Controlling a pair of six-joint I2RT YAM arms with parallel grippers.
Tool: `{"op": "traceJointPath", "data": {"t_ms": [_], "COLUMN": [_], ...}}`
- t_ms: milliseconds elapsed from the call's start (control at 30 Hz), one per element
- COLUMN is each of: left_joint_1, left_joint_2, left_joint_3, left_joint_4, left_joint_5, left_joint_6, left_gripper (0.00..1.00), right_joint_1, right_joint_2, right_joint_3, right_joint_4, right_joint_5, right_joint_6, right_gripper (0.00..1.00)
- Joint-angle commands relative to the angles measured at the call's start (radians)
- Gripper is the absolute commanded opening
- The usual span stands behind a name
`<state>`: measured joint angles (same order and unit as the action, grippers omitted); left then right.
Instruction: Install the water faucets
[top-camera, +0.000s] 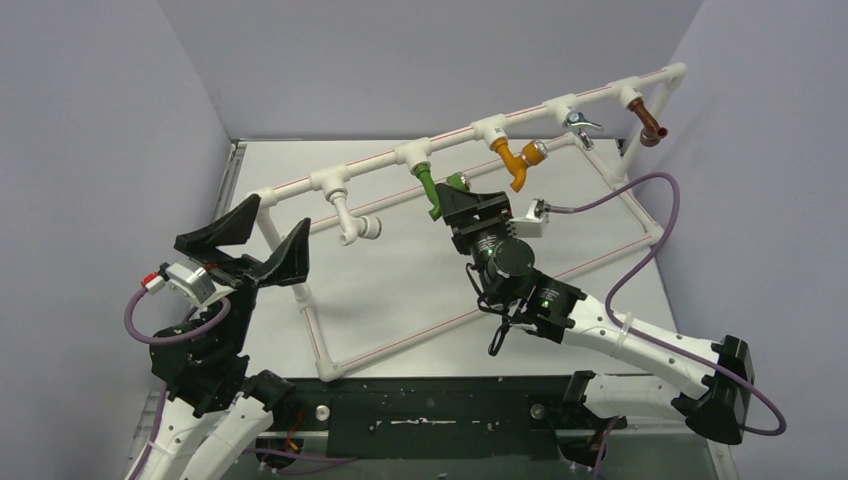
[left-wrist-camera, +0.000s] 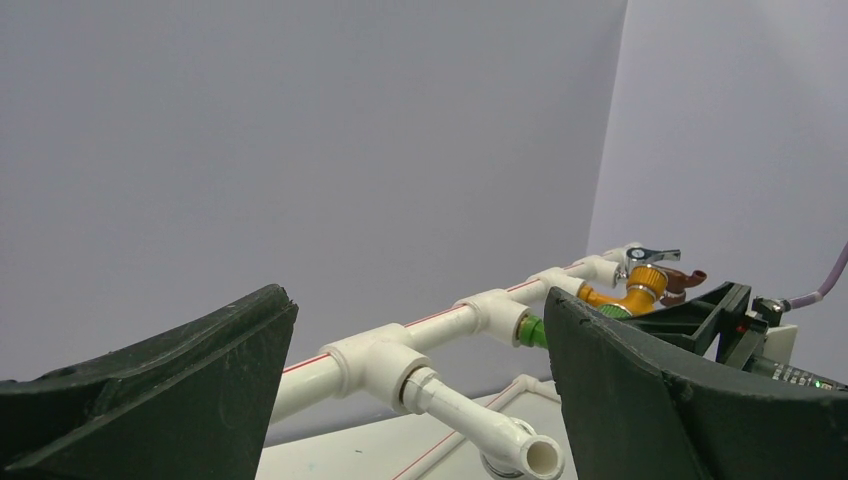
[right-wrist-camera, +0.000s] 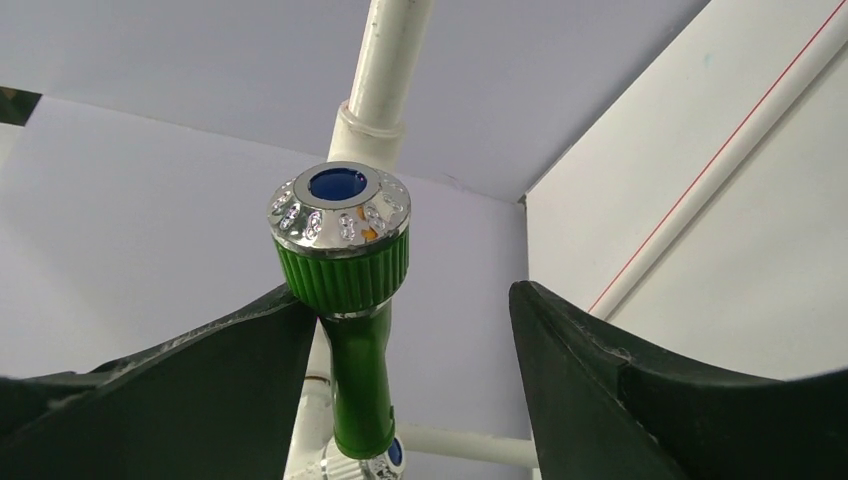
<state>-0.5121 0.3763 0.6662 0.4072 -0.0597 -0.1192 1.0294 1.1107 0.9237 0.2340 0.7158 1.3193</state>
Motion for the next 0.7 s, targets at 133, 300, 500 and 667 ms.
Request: {"op": "traceJointPath", "data": {"t_ms": [133, 300, 500, 667], "left_joint_1": [-0.005, -0.003, 0.000, 0.001], "left_joint_2": [0.007, 0.012, 0.015, 0.018], "left_joint_3": [0.015, 0.015, 0.015, 0.015], "left_joint_4": [0.018, 0.016, 0.016, 0.015], "left_joint_5": [-0.009, -0.009, -0.011, -0.010], "left_joint_6": [0.007, 0.009, 0.012, 0.012], "left_gripper": [0.94, 0.94, 0.94, 0.94], "right_joint_1": [-0.035, -0.036, -0.037, -0.038], "right_joint_2": [-0.102, -0.154, -0.204, -0.217], "right_joint_3": [-0.018, -0.017, 0.003, 0.052], "right_joint_4": [-0.016, -0.031, -0.029, 0.006], "right_joint_5": [0.010, -0.037, -0.103, -0.254], "right_joint_6": [-0.143, -0.257, -0.480, -0.798], "right_gripper": [0.77, 0.78, 0.78, 0.78]}}
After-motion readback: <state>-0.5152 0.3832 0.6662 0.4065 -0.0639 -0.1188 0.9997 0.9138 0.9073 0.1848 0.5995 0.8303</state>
